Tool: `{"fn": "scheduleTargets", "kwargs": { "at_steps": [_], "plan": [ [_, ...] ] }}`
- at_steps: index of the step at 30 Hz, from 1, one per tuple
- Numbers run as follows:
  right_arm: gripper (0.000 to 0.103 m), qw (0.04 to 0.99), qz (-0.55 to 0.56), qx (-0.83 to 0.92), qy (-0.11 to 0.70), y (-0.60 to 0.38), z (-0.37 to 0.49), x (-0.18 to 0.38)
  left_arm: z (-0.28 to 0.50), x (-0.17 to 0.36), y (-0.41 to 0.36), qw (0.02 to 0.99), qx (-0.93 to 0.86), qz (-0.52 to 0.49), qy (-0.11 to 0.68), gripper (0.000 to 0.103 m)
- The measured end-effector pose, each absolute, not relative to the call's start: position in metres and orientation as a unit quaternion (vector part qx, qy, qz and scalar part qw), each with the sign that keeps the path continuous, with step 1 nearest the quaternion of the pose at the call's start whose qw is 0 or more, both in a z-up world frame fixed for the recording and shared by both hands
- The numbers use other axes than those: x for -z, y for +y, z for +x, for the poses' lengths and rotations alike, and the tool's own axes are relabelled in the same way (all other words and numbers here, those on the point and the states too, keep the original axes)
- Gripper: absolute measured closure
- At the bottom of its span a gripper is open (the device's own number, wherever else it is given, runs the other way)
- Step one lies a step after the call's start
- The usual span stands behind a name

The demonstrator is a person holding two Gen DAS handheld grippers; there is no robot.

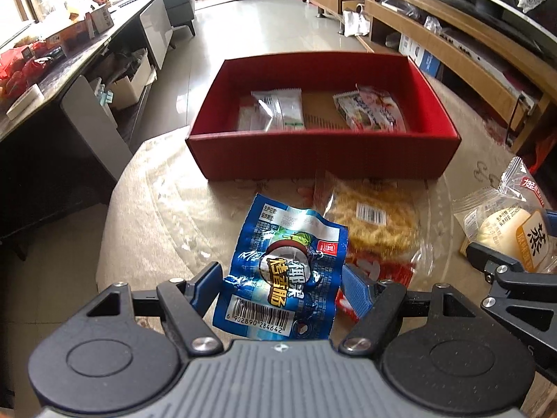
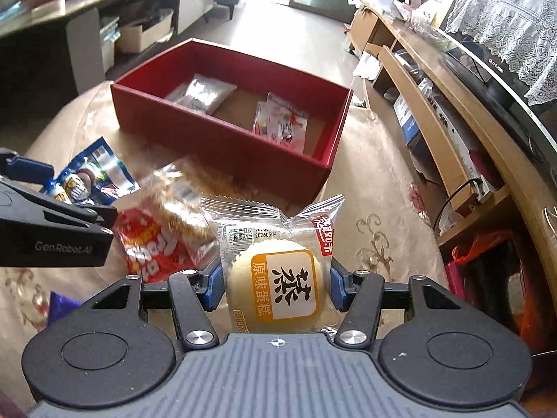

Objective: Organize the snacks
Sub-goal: 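Lift and carry the blue packet and bun packet toward the red box, then lower the blue packet and bun packet into the red box with both grippers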

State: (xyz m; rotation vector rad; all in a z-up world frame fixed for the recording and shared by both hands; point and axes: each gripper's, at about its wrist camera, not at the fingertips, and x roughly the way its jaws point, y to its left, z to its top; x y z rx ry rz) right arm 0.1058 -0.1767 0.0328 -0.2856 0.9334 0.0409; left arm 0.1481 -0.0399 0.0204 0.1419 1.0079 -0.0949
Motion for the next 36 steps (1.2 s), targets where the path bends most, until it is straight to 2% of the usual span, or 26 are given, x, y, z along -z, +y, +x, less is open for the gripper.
{"fn": "scheduleTargets", "kwargs": {
  "at_steps": [36],
  "plan": [
    [0.039,0.914,-0.075,-0.017,0.398,-0.187,0.169,-0.062,0.22,-0.045,-0.058,0.89,0.028,0.045,0.452,0.032]
  ]
}}
